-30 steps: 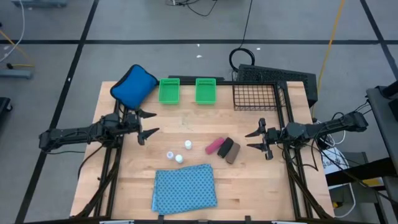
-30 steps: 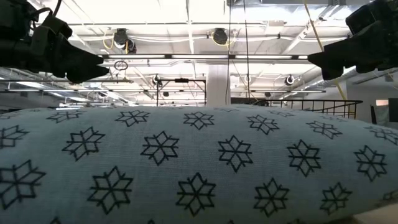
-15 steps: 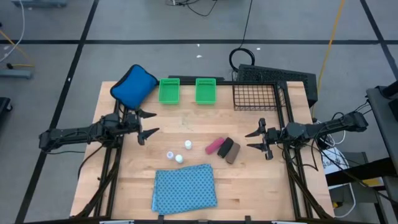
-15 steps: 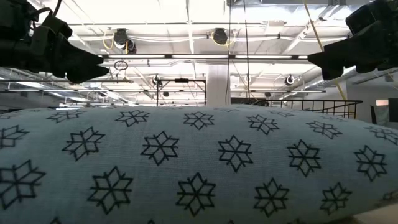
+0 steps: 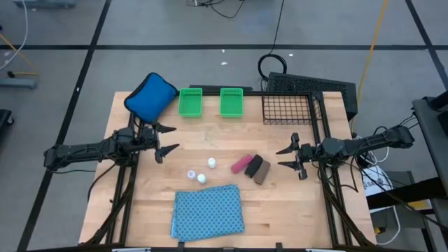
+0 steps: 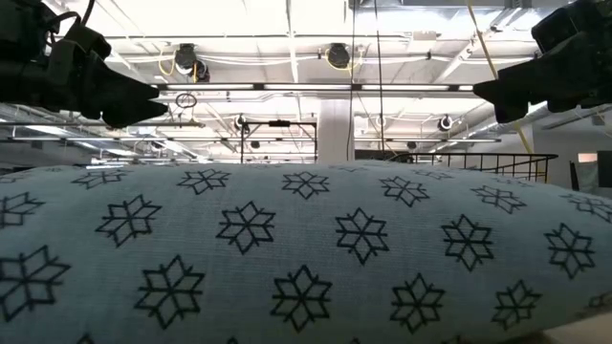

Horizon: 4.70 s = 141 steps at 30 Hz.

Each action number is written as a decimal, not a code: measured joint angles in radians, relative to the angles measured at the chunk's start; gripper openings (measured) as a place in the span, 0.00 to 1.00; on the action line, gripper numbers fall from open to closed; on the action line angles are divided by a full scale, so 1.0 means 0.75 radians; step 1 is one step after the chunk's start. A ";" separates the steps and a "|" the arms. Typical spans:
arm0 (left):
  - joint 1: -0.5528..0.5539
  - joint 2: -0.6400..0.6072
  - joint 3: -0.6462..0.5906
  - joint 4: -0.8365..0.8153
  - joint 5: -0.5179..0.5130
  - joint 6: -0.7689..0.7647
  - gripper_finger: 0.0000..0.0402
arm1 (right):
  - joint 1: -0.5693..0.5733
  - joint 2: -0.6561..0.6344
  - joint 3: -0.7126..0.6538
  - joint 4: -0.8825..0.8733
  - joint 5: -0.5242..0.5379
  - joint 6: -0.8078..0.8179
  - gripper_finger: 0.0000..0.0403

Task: Pick & place medical supplies in basket/bin

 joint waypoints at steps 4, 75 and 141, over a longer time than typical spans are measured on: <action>0.000 0.000 0.000 0.000 0.000 0.000 0.87 | 0.000 0.000 0.000 0.000 0.000 0.000 0.42; -0.105 0.316 -0.001 0.213 -0.034 -1.198 0.87 | 0.000 0.001 0.000 0.000 0.000 0.000 0.42; -0.952 2.680 2.088 -1.167 -0.068 -0.874 0.87 | 0.000 0.000 0.000 0.004 0.000 0.001 0.42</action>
